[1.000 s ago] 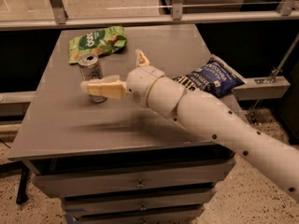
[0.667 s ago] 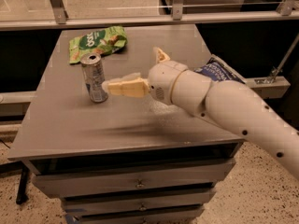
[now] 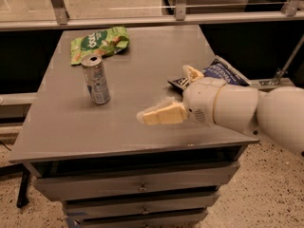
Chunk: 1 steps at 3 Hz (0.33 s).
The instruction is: Place redbull can upright
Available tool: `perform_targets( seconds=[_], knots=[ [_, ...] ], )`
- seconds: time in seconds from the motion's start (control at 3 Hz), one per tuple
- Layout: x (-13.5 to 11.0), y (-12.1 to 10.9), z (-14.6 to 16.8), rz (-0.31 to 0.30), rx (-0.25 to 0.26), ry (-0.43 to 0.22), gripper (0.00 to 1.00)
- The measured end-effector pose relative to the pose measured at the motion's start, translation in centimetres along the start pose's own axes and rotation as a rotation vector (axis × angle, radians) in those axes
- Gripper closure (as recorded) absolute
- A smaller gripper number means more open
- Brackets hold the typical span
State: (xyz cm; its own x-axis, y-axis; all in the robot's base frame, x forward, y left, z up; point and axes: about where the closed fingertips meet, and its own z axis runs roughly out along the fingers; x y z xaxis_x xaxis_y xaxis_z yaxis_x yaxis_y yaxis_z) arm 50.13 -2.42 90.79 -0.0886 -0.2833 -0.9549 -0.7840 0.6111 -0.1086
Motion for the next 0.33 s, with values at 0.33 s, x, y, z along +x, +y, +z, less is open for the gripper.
perform_targets(
  seconds=[0.33],
  knots=[
    [0.51, -0.06, -0.79, 0.002, 0.004, 0.016, 0.00]
  ],
)
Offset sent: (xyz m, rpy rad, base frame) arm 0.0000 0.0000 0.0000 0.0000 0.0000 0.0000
